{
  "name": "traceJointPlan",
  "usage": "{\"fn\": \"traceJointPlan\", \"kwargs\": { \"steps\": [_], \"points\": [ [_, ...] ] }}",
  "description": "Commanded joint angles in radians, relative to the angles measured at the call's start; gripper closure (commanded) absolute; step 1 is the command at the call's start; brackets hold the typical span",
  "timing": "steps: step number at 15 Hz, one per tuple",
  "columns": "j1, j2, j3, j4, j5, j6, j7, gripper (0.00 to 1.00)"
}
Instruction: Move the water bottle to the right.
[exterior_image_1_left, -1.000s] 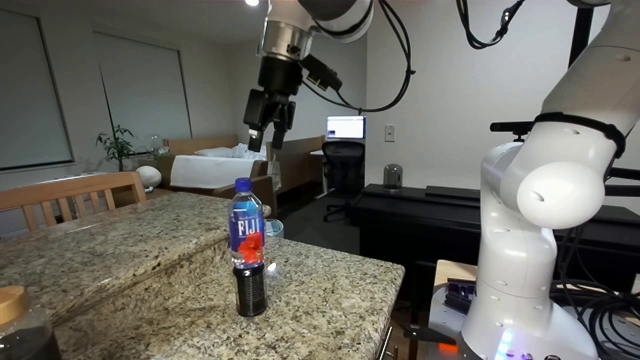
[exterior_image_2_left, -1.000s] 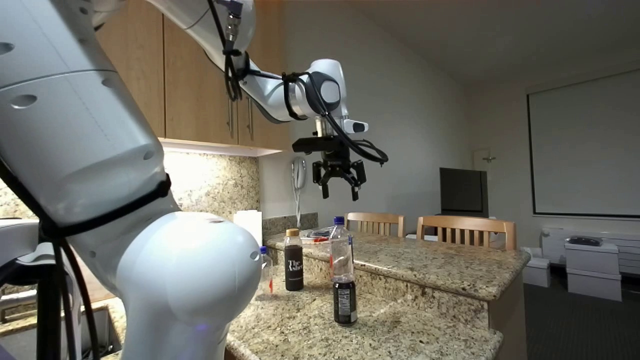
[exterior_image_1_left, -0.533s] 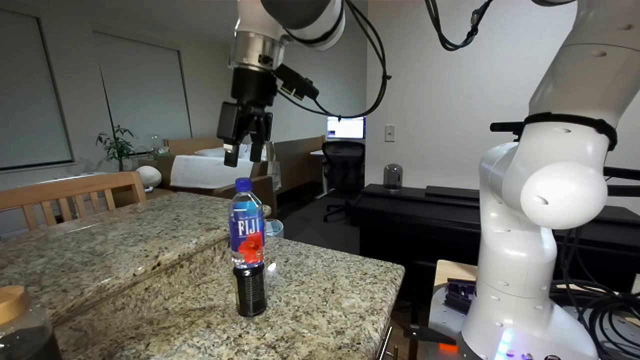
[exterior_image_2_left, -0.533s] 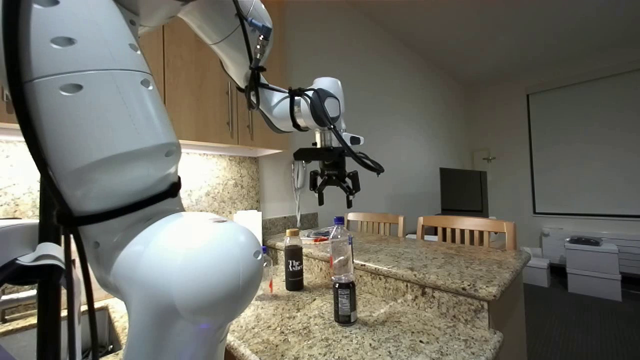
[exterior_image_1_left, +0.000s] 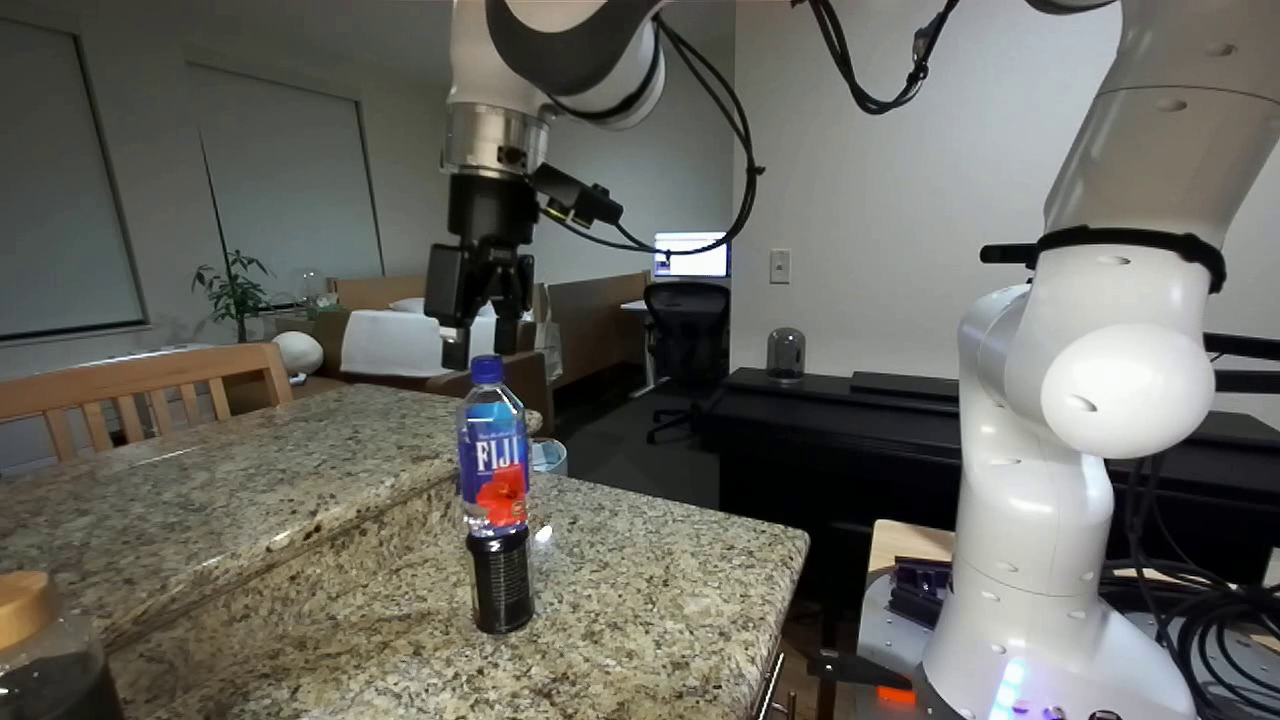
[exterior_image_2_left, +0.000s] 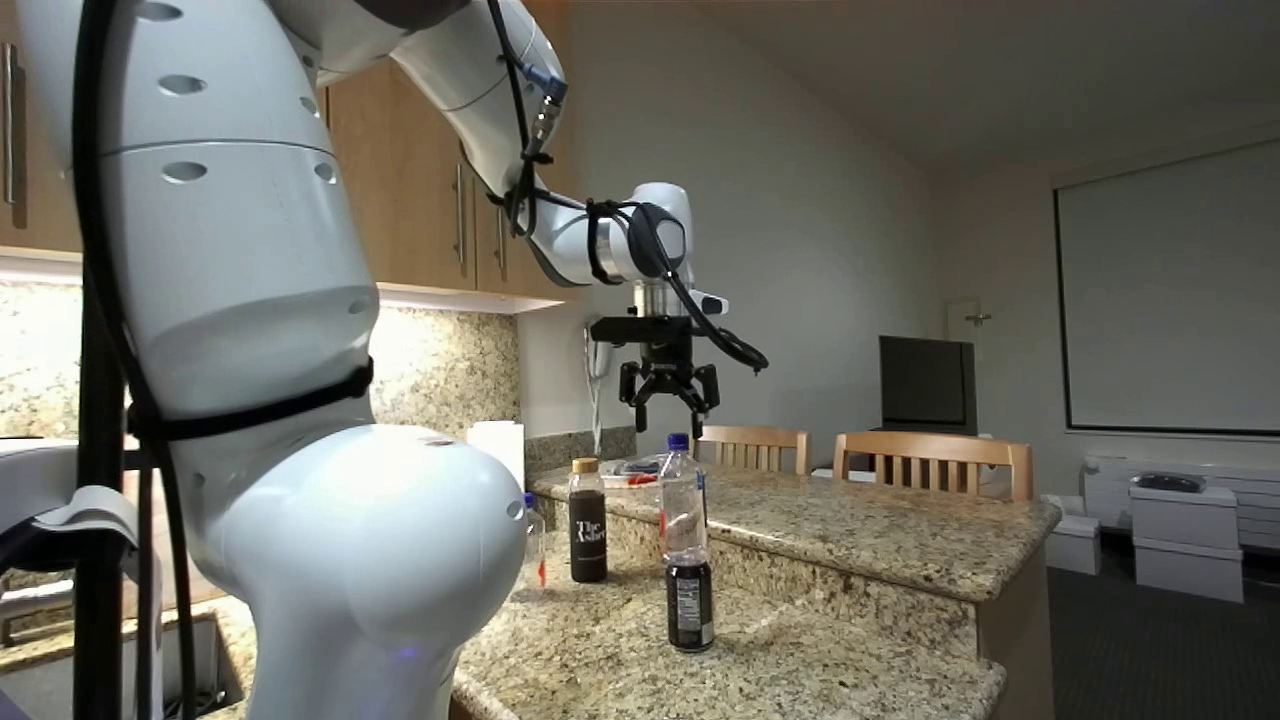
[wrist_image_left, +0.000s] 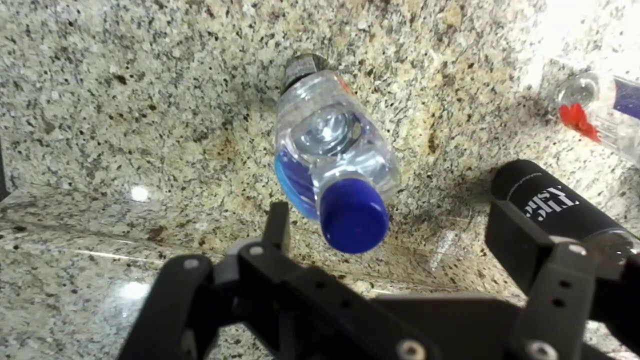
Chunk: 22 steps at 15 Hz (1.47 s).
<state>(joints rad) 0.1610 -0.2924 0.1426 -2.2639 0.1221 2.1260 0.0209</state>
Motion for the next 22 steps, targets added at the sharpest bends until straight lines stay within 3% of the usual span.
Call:
{"fn": "traceJointPlan", "kwargs": {
  "steps": [1, 9, 10, 11, 20, 22],
  "points": [
    [-0.009, 0.019, 0.012, 0.001, -0.024, 0.027, 0.037, 0.0],
    [-0.013, 0.05, 0.014, 0.003, -0.06, 0.037, 0.071, 0.0],
    [-0.013, 0.051, 0.013, 0.002, -0.063, 0.04, 0.074, 0.25],
    [-0.013, 0.052, 0.013, 0.002, -0.063, 0.043, 0.076, 0.26],
    [-0.015, 0.051, 0.013, 0.001, -0.078, 0.073, 0.082, 0.85],
    [-0.015, 0.05, 0.013, 0.001, -0.081, 0.074, 0.083, 0.86]
  ]
}}
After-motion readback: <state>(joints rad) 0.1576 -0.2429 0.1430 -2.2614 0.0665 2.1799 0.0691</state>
